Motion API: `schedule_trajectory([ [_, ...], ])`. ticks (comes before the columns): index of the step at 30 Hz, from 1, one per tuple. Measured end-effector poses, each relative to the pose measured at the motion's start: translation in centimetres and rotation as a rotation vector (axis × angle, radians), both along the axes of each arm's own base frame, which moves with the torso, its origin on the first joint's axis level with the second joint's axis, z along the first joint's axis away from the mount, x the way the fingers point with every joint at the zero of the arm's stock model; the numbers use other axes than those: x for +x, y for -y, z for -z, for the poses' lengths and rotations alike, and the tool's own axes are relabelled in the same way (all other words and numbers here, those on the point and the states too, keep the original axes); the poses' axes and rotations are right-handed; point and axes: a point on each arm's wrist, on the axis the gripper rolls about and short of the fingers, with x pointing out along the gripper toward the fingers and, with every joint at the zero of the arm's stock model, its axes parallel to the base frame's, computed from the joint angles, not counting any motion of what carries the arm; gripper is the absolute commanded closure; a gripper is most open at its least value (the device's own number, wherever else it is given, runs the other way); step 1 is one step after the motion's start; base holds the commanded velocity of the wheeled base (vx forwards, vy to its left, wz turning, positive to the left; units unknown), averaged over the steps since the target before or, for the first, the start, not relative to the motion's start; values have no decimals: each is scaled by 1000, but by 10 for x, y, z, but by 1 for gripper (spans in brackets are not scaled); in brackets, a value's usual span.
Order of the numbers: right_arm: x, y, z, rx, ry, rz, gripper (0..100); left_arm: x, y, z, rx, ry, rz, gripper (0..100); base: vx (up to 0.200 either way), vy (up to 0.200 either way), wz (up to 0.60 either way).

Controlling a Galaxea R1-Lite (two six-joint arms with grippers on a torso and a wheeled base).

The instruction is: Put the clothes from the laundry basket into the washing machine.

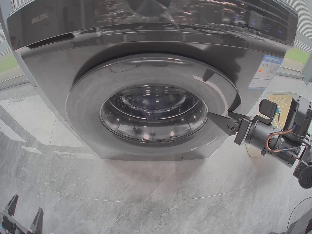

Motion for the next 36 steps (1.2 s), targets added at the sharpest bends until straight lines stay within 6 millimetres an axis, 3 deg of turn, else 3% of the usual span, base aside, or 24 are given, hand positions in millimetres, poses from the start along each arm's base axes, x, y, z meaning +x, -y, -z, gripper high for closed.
schedule_trajectory([
  [8, -2, 1, 1, 1, 4, 10, 0, 0, 0, 0, 0, -2, 0, 0, 0, 0, 0],
  [13, -14, 7, 11, -22, -2, 15, 0, 0, 0, 0, 0, -2, 0, 0, 0, 0, 0],
  [19, -51, 27, 45, -115, -94, -25, 0, 0, 0, 0, 0, -2, 0, 0, 0, 0, 0],
  [28, -113, 70, 41, -80, 3, -5, 0, 0, 0, 0, -1, -2, 1, 0, 0, 0, 0],
  [36, -165, 110, 47, -88, 81, 152, 0, 0, 0, 0, -1, -2, 1, 0, 0, 0, 0],
])
